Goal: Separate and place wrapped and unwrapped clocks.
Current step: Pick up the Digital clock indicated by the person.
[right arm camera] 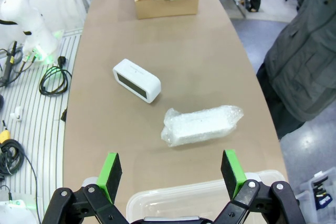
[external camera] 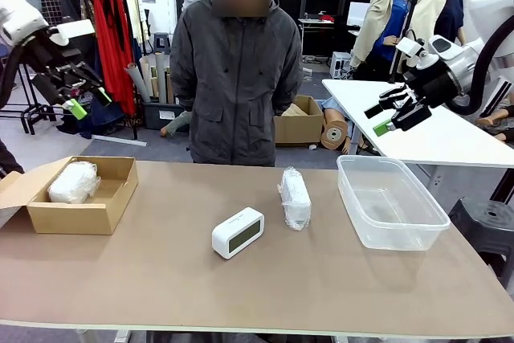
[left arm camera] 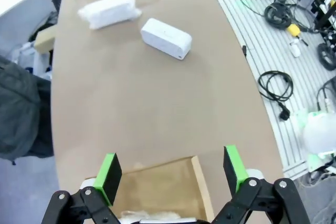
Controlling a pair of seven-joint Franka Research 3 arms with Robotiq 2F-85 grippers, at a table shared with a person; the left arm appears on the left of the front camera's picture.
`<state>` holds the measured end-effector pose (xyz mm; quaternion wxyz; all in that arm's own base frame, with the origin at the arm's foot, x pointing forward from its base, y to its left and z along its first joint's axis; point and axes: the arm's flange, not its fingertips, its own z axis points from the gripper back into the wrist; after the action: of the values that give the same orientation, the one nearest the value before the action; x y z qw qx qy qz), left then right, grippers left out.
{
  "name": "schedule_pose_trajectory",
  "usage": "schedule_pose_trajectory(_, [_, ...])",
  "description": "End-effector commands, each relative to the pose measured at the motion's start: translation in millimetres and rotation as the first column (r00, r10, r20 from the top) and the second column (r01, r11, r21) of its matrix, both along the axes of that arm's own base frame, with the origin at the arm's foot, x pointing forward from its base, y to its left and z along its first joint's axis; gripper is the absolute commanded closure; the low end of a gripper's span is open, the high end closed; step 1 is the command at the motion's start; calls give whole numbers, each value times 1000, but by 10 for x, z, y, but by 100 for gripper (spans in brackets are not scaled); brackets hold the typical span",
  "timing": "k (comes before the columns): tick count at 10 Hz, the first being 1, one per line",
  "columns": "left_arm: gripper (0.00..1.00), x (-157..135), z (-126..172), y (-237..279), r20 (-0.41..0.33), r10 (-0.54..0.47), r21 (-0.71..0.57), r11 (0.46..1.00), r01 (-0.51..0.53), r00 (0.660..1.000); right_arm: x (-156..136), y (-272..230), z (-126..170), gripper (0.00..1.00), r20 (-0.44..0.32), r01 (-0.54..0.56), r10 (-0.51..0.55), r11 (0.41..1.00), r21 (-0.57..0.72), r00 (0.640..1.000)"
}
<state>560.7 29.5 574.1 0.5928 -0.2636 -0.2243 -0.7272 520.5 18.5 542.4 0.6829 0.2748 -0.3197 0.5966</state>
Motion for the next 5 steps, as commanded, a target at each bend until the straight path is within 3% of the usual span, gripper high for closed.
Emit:
schedule_pose_trajectory(1, [0,27,61,-19,44,84,-47,996,-81,996,-10,2,9,0,4,1,-1,1000,-1,1000])
schedule_pose_trajectory(2, [0,0,0,0,0,0,0,1000,0,1000,-10,2,9,0,4,1,-1,1000,-1,1000])
schedule_pose_trajectory(3, [0,0,0,0,0,0,0,1000,0,1000,-10,2,9,0,4,1,-1,1000,-1,1000])
schedule_pose_trajectory(5, [0,99,-41,79,45,91,-48,995,-89,995,-10,2,9,0,4,1,-1,1000,-1,1000])
